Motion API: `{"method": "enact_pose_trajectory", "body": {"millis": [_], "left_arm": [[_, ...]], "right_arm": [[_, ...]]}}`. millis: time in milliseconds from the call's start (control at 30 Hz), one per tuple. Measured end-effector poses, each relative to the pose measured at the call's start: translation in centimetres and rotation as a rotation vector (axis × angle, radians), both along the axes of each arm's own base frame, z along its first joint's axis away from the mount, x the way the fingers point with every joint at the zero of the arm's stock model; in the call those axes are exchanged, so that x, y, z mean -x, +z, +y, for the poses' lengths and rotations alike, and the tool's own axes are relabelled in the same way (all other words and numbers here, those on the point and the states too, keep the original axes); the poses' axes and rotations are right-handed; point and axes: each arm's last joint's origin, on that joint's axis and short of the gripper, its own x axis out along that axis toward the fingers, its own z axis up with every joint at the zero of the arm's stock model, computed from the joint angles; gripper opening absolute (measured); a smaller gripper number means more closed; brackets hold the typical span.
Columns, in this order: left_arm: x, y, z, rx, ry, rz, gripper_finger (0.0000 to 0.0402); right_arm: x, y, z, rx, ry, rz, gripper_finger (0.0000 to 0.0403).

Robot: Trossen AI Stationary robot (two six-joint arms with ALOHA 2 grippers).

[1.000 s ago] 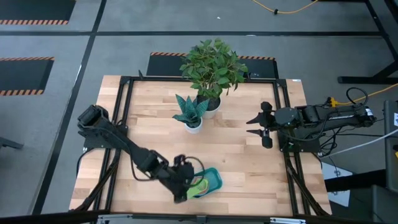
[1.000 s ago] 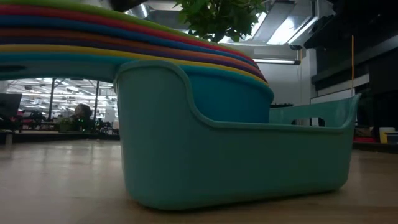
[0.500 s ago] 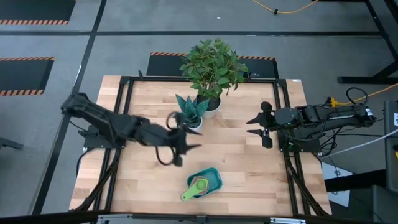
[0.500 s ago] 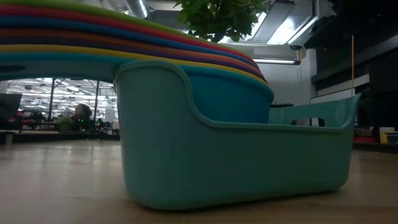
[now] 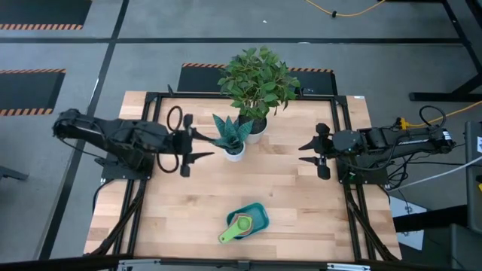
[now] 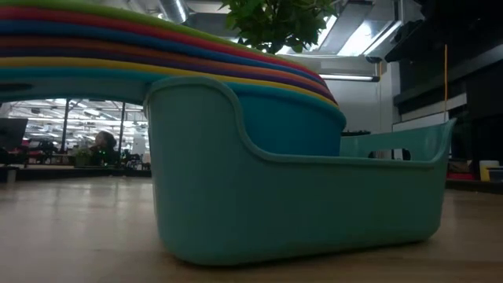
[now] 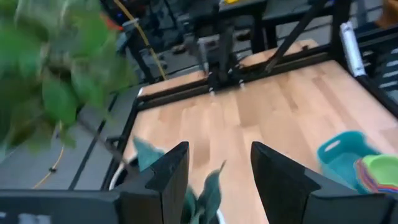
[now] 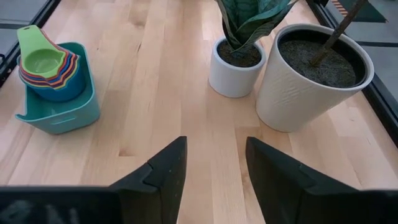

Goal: Nest measuring cups in basket
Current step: Return to Home Position

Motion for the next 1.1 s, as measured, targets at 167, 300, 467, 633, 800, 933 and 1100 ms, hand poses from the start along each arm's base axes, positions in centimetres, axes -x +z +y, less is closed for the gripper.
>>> {"method": "enact_pose_trajectory", "body": {"millis": [167,300,467,633,800,933,1100], "left_arm": [[2.1,-5.2,1.6,0.059,0.069,-0.09,0.0166],[4.0,-9.4,2.7,0.122,0.119,-0.213,0.0166],[6.2,-13.9,3.5,0.187,0.157,-0.352,0.0166],[7.9,-17.2,3.9,0.221,0.169,-0.428,0.0166],[9.1,-19.0,4.2,0.227,0.184,-0.487,0.0166],[9.7,-19.4,4.4,0.21,0.197,-0.498,0.0166],[10.5,-18.7,4.5,0.146,0.198,-0.574,0.0166]], "right_arm": [[0.0,0.0,0.0,0.0,0.0,0.001,0.0169],[0.0,0.0,0.0,0.0,0.0,0.001,0.0169],[0.0,0.0,0.0,0.0,0.0,0.0,0.0169],[0.0,0.0,0.0,0.0,0.0,0.002,0.0169],[0.0,0.0,0.0,0.0,0.0,0.002,0.0169],[0.0,0.0,0.0,0.0,0.0,0.001,0.0169],[0.0,0.0,0.0,0.0,0.0,0.002,0.0169]]}}
